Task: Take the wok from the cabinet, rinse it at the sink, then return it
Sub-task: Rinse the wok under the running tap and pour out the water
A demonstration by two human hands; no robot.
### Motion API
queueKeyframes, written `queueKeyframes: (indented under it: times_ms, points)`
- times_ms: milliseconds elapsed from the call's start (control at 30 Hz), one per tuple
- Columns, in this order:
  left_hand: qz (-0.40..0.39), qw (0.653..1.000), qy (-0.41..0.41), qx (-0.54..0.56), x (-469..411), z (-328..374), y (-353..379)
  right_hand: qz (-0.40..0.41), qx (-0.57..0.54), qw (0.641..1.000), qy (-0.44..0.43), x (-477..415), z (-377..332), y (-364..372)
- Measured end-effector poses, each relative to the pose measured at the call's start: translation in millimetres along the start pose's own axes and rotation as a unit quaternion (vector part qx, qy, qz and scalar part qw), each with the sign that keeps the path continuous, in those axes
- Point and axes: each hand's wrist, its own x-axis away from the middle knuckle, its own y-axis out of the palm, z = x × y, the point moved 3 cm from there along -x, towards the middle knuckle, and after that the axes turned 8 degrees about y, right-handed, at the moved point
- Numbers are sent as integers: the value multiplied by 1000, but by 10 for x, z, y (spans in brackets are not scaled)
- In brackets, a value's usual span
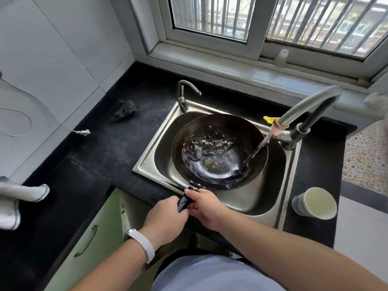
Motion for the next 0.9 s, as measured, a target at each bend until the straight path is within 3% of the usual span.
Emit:
queueKeyframes:
  times_ms: [900]
  points:
    - [46,996,-5,79,98,-7,98,15,76,996,-38,72,-48,-52]
